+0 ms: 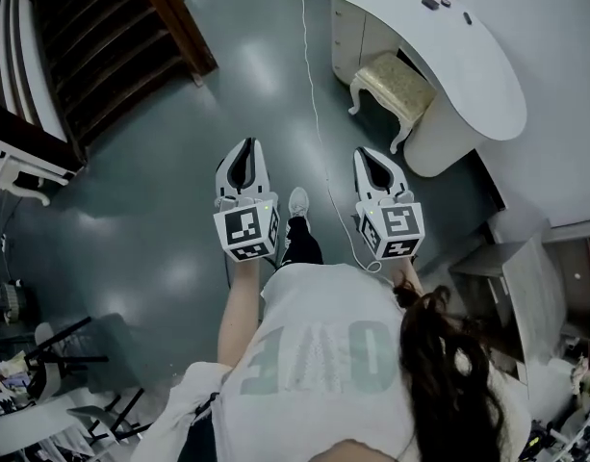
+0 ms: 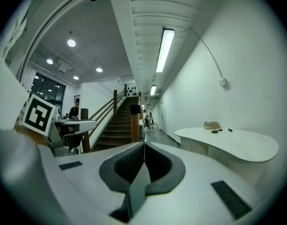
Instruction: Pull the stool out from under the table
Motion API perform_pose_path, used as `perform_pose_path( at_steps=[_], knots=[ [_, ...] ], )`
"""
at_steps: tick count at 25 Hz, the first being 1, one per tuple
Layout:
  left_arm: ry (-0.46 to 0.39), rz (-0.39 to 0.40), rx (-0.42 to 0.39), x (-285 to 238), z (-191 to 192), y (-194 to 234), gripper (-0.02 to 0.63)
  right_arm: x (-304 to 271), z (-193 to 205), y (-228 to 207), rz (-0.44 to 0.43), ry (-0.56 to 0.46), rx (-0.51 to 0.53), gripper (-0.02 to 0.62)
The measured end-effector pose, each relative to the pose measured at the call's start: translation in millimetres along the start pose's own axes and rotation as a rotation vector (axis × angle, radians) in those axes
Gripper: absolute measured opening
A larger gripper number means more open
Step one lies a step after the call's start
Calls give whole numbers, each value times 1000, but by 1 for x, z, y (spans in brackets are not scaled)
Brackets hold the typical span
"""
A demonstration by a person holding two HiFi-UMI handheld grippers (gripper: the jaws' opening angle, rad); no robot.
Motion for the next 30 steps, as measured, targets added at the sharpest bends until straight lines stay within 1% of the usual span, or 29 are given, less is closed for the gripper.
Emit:
perform_pose_path(
  at_steps=[4,7,10,15,21,26,30],
  knots=[
    [-3,6,48,-47,9,14,41,-35,-1,-16,45,33,-7,29],
    [17,21,75,-73,20,24,41,-58,0,-22,73,51,-29,29],
    [39,24,80,-100,30,34,41,-89,-3,-28,79,72,-28,29],
    [73,-5,126,-145,50,56,41,-152,-13,-27,68,93,-41,29],
    [90,0,110,-196,64,90,41,-231,-24,-21,43,111,-33,29],
    [103,-36,108,-232,80,133,41,-293,-29,-14,31,97,-40,31],
    [105,-57,96,-255,83,162,41,-335,-37,-10,12,76,-32,29]
  ],
)
Point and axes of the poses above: the fingertips, and each gripper's own axes: x backward along the fingers, y to its left, z out of its underside, the point moved 6 cm from there along x, backward along the fingers, and after that the axes turned 13 degrees about -x, right-handed, at the moved point
